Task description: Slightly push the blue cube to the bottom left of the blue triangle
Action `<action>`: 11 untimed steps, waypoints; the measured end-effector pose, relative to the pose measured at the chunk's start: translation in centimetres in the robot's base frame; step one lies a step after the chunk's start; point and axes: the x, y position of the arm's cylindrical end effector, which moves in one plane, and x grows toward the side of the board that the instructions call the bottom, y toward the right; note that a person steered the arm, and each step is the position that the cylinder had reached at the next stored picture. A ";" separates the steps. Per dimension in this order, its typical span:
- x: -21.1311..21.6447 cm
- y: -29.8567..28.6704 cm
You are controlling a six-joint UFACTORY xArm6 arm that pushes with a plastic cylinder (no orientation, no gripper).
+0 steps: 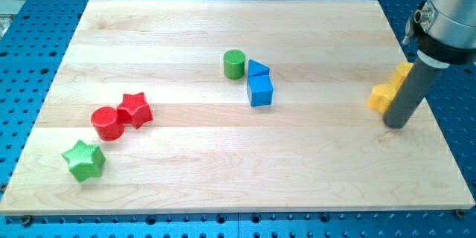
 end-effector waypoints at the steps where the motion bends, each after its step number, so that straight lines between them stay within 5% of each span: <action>1: -0.1 -0.6; 2: -3.8 0.4; 4: 0.2 0.7; 7: -0.5 -0.4; 11: -5.2 -13.2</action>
